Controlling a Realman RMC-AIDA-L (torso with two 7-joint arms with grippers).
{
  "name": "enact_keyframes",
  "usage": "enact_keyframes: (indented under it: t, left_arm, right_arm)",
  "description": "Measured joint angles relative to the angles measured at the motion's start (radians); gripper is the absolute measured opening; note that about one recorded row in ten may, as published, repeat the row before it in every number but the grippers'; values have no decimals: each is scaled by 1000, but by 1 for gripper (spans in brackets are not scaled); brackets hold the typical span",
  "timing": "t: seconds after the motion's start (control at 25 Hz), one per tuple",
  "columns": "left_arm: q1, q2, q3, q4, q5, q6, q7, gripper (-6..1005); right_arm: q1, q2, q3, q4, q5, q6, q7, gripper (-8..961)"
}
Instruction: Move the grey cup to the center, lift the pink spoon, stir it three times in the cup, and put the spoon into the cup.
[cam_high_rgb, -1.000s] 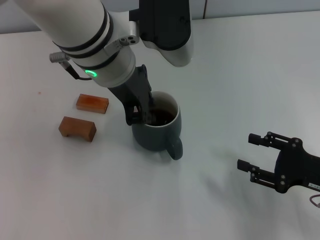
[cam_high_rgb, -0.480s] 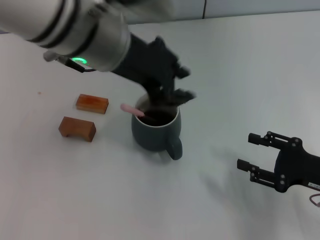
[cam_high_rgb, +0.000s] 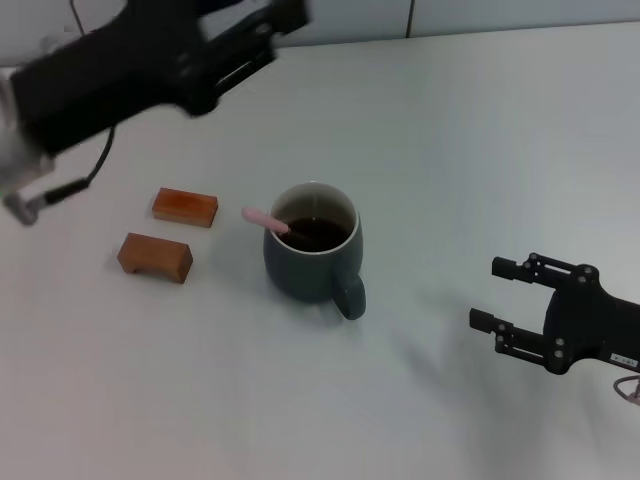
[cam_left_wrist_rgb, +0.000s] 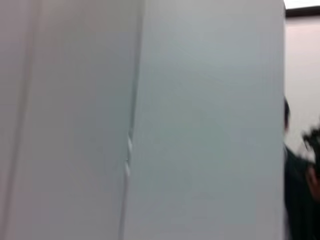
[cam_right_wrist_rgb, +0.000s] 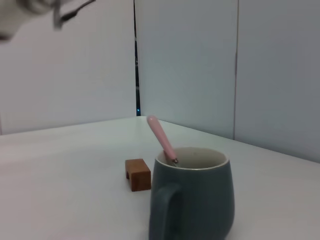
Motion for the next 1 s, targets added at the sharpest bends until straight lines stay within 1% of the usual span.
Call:
enact_keyframes:
  t: [0.04,0.08,0.12,0.2,0.28,0.32,0.36,0.4,0.44,0.48,0.52,0.56,0.6,0.68,0.76,0.88,0.92,1.0]
  left_arm:
    - [5,0,-1,-72,-56,33,72,429]
    - [5,0,-1,-72,-56,33,72,430]
    - [8,0,-5,-256,-135,120,244,431]
    - [6,1,-8,-374,-166,181,375,433]
    - [6,1,-8,-374,-166,181,375,435]
    - [4,3,-12,-475,-182,225,488,436]
    - [4,3,-12,-475,-182,225,488,437]
    - [13,5,-36,-655,-188,282,715,438]
    - [20,6,-43,-697,-188,290,776,477]
    - [20,6,-43,-697,-188,290,776,516]
    - [28,7,-50,-738,-186,294,832,556]
    - [28,7,-50,-738,-186,294,832,595]
    - [51,10,-65,-834,-182,269,962,634]
    - [51,10,-65,-834,-182,269,962,684]
    - [54,16,-59,-891,-175,232,1016,734]
    - [54,17,-57,-893,-167,221,1017,809]
    - [54,19,-55,-897,-149,199,1018,834]
    - [48,24,-55,-902,-71,159,1009,832]
  right_arm:
    - [0,0,0,0,0,0,0,674]
    - [2,0,0,0,1,7,0,674]
    - [2,0,0,0,1,7,0,674]
    - [3,2,0,1,3,12,0,674]
    - [4,2,0,1,4,14,0,674]
    - [5,2,0,2,5,16,-1,674]
    - [5,3,1,2,5,19,-1,674]
    - [6,3,5,2,6,21,-1,674]
    - [6,3,5,2,6,21,-1,674]
    - [6,3,9,2,6,22,-1,674]
    - [6,3,9,2,6,22,-1,674]
    - [6,3,10,2,6,22,-2,674]
    - [5,3,11,2,7,22,-2,674]
    - [2,3,11,4,8,22,-3,674]
    - [0,3,11,7,8,22,-3,674]
    - [-8,3,13,17,9,28,-4,674]
    - [-8,3,13,17,9,28,-4,674]
    - [-15,3,14,17,12,38,-5,674]
